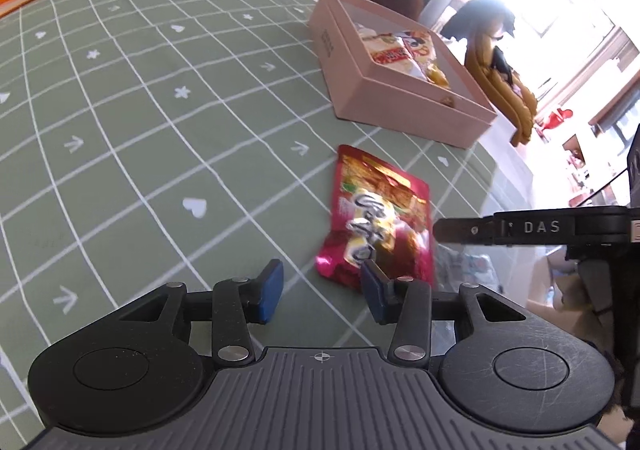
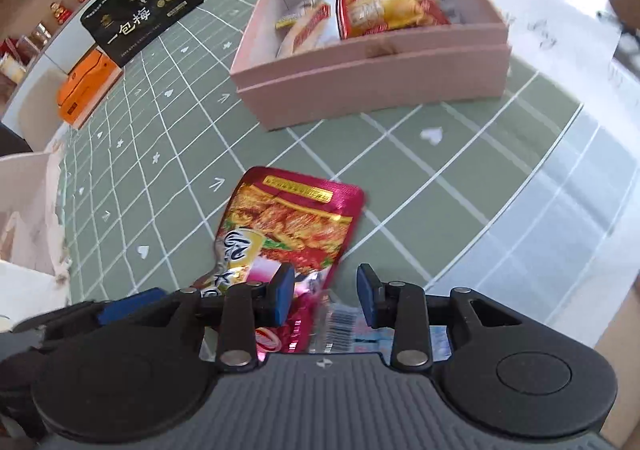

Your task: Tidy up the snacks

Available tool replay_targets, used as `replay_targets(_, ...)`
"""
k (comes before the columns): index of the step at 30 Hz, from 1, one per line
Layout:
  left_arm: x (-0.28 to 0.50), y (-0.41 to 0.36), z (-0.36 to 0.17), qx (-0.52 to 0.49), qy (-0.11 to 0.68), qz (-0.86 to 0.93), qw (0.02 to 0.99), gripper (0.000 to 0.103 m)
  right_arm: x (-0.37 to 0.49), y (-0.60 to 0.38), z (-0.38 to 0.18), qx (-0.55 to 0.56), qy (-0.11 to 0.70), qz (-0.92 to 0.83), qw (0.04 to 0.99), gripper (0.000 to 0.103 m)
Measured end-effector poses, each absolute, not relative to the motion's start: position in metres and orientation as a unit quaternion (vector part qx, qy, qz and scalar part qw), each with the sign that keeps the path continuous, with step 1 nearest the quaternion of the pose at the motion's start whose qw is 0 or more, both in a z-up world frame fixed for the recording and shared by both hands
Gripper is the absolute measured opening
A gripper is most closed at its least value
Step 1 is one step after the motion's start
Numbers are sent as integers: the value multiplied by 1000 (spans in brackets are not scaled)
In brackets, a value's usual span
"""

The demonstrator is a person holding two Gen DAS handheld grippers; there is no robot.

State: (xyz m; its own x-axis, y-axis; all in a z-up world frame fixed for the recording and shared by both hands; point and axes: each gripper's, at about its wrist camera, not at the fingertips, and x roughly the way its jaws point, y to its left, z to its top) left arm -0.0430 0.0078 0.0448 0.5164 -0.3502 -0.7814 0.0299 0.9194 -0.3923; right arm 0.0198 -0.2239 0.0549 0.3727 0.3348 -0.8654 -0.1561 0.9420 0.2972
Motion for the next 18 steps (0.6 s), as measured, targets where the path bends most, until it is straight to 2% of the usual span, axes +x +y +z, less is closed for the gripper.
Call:
replay_targets(6,-55,-9,45,-162,491,-146,843,48,10,-247,57,35,529,107,841,42)
replay_targets(10,-62,-12,45,-154,492,-152,843,48,-3,-269,52,84,537,86,835,47)
replay_targets(12,-65,-9,44,-155,493,-154,842,48,-11,-274,52,109,537,79,833,59)
replay_targets(15,-70,-1,42,-156,495,-150,841,48,-22,-272,48,146,544,71,823,66)
replay_targets(18,-76,8,42,-158,495,-145,842,48,-33,-256,48,177,547,86,814,66)
